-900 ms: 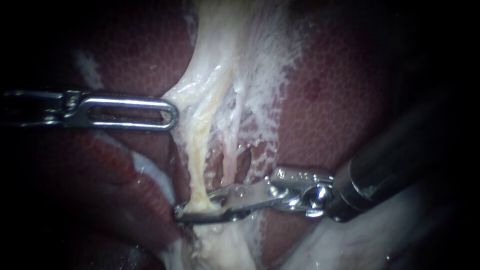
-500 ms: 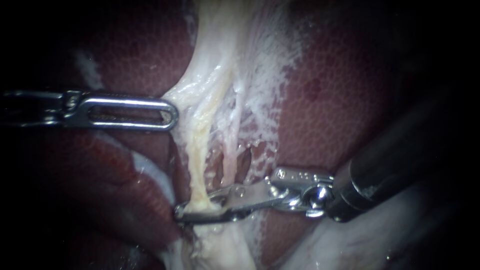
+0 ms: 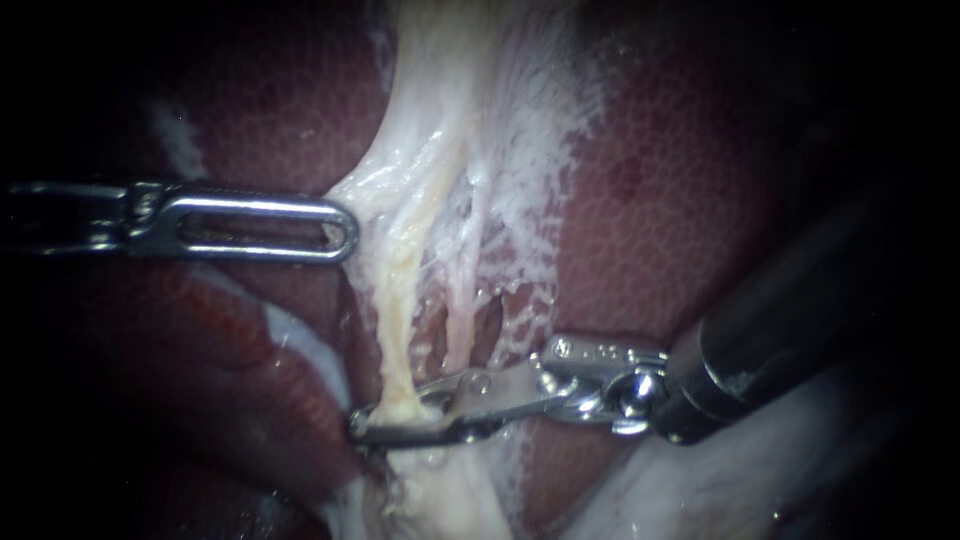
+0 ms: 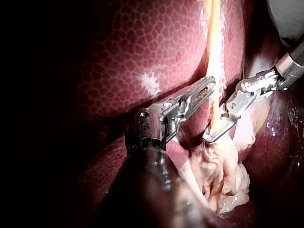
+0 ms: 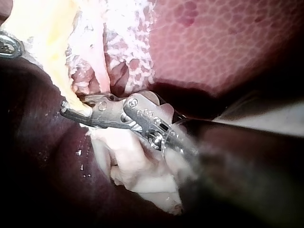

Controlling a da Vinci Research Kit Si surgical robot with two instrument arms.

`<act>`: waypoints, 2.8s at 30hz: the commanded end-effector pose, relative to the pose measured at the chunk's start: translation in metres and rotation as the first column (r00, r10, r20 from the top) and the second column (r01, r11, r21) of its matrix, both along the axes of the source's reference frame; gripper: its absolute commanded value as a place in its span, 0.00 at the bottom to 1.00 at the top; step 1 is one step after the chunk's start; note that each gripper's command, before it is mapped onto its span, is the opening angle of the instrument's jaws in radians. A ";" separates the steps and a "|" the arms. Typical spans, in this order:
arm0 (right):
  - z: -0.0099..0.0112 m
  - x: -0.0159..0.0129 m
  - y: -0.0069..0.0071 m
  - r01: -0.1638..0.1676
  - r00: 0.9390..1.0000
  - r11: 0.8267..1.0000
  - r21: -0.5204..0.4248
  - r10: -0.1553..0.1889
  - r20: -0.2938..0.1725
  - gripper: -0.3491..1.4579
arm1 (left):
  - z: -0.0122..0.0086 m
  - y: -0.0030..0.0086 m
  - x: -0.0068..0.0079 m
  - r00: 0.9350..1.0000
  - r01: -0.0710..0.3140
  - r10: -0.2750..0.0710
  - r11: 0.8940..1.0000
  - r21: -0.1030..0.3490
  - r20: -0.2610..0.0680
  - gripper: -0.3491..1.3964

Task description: Going back first clip left tube

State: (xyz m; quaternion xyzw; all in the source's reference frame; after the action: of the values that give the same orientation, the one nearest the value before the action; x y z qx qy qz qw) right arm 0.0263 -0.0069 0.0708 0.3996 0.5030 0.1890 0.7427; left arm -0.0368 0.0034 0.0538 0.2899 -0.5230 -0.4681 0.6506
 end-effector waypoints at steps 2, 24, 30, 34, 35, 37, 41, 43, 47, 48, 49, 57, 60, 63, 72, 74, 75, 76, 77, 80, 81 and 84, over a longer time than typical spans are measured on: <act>-0.0001 0.0000 0.0002 -0.002 1.000 1.000 0.003 0.002 -0.005 0.22 | 0.0000 0.0000 0.0000 1.000 0.000 0.000 1.000 0.000 0.000 0.00; -0.0009 0.0010 0.0006 -0.009 0.991 0.986 -0.168 -0.013 -0.130 0.52 | 0.0000 0.0000 0.0000 1.000 0.000 0.000 1.000 0.000 0.000 0.00; -0.0015 -0.0009 0.0019 -0.022 0.990 0.976 -0.215 -0.008 -0.141 0.52 | 0.0000 0.0000 0.0001 1.000 0.000 0.000 1.000 0.000 0.000 0.00; -0.0026 -0.0042 0.0038 -0.043 0.990 0.970 -0.239 0.010 -0.138 0.52 | 0.0001 -0.0001 0.0000 1.000 0.000 0.000 1.000 0.000 0.000 0.00; -0.0030 -0.0053 0.0044 -0.047 0.990 0.968 -0.248 0.013 -0.139 0.52 | 0.0001 -0.0001 0.0000 1.000 0.000 0.000 1.000 -0.001 0.000 0.00; -0.0035 -0.0068 0.0053 -0.056 0.990 0.964 -0.261 0.020 -0.138 0.52 | 0.0001 -0.0001 0.0000 1.000 0.000 0.000 1.000 -0.001 0.000 0.00; -0.0047 -0.0095 0.0070 -0.066 0.990 0.957 -0.283 0.027 -0.139 0.52 | 0.0002 -0.0001 0.0000 1.000 0.000 0.000 1.000 -0.001 0.000 0.00; -0.0054 -0.0107 0.0077 -0.069 0.990 0.954 -0.292 0.029 -0.140 0.52 | 0.0002 -0.0001 0.0000 1.000 0.000 0.000 1.000 -0.001 0.000 0.00; -0.0068 -0.0127 0.0083 -0.064 0.988 0.949 -0.308 0.017 -0.152 0.52 | 0.0002 -0.0001 0.0000 1.000 0.000 0.000 1.000 -0.001 0.000 0.00; -0.0071 -0.0132 0.0084 -0.061 0.988 0.948 -0.311 0.013 -0.155 0.52 | 0.0002 -0.0002 0.0000 1.000 0.000 0.000 1.000 -0.001 0.000 0.00; -0.0076 -0.0138 0.0085 -0.058 0.987 0.946 -0.319 0.006 -0.162 0.52 | 0.0002 -0.0002 0.0000 1.000 0.000 0.000 1.000 -0.002 0.000 0.00; -0.0112 -0.0184 0.0096 -0.084 0.988 0.922 -0.378 0.029 -0.148 0.52 | 0.0004 -0.0003 -0.0002 1.000 0.001 -0.001 1.000 -0.003 -0.001 0.00; -0.0121 -0.0197 0.0105 -0.090 0.989 0.916 -0.391 0.037 -0.142 0.52 | 0.0005 -0.0004 -0.0003 1.000 0.002 -0.002 1.000 -0.004 -0.002 0.00; -0.0129 -0.0205 0.0112 -0.096 0.990 0.913 -0.396 0.047 -0.134 0.52 | 0.0005 -0.0005 -0.0003 1.000 0.002 -0.002 1.000 -0.004 -0.002 0.00; -0.0142 -0.0198 0.0106 -0.108 0.988 0.914 -0.391 0.054 -0.147 0.52 | 0.0006 -0.0005 -0.0004 1.000 0.004 -0.004 1.000 -0.005 -0.004 0.00; -0.0144 -0.0198 0.0105 -0.110 0.987 0.914 -0.390 0.054 -0.150 0.52 | 0.0006 -0.0005 -0.0004 1.000 0.005 -0.005 1.000 -0.005 -0.004 0.00; -0.0144 -0.0198 0.0105 -0.110 0.987 0.914 -0.389 0.054 -0.150 0.52 | 0.0006 -0.0005 -0.0005 1.000 0.005 -0.005 1.000 -0.005 -0.005 0.00; -0.0145 -0.0198 0.0105 -0.108 0.987 0.915 -0.388 0.052 -0.152 0.52 | 0.0006 -0.0005 -0.0005 1.000 0.005 -0.005 1.000 -0.006 -0.005 0.00; -0.0145 -0.0198 0.0104 -0.107 0.987 0.916 -0.387 0.050 -0.154 0.52 | 0.0006 -0.0006 -0.0005 1.000 0.005 -0.005 1.000 -0.006 -0.005 0.00; -0.0147 -0.0198 0.0103 -0.106 0.987 0.916 -0.387 0.050 -0.154 0.52 | 0.0007 -0.0006 -0.0005 1.000 0.005 -0.005 1.000 -0.006 -0.005 0.00; -0.0147 -0.0198 0.0103 -0.106 0.987 0.916 -0.387 0.049 -0.154 0.52 | 0.0007 -0.0006 -0.0005 1.000 0.005 -0.005 1.000 -0.006 -0.005 0.00; -0.0150 -0.0198 0.0101 -0.103 0.986 0.917 -0.385 0.045 -0.158 0.52 | 0.0007 -0.0006 -0.0005 1.000 0.005 -0.005 1.000 -0.006 -0.005 0.00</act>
State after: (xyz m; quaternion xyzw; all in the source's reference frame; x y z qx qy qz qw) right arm 0.0065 0.0031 0.0558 0.2369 0.5985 0.0825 0.7608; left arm -0.0373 0.0028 0.0545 0.2854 -0.5235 -0.4688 0.6517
